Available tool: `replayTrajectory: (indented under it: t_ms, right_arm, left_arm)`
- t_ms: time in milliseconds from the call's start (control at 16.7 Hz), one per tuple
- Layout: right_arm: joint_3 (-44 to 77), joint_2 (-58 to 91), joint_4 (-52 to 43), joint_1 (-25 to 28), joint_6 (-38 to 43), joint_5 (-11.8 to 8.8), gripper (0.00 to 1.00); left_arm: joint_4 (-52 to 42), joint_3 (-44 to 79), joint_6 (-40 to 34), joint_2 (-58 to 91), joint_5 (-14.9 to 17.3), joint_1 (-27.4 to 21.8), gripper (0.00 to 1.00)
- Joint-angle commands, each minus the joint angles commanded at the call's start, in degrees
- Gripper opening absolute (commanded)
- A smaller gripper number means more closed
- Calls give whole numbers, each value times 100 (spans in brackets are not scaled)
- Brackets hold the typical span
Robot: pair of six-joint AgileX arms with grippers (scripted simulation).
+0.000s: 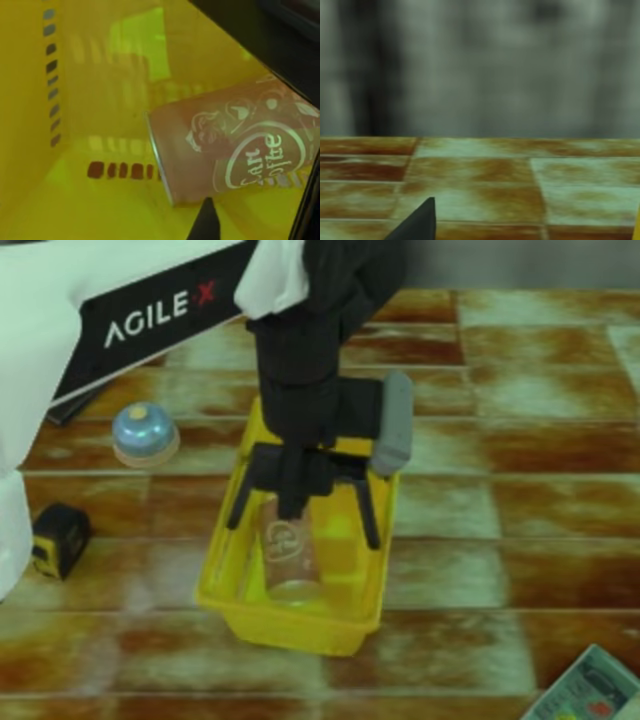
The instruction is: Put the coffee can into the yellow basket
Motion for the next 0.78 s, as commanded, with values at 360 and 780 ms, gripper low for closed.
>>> replayTrajectory:
  t_ms: [360, 780]
  right_arm:
    - [0, 0, 0, 0, 0, 0, 100]
    - [0, 0, 0, 0, 0, 0, 100]
  left_arm:
    - [0, 0, 0, 0, 0, 0, 0]
    - [0, 0, 0, 0, 0, 0, 0]
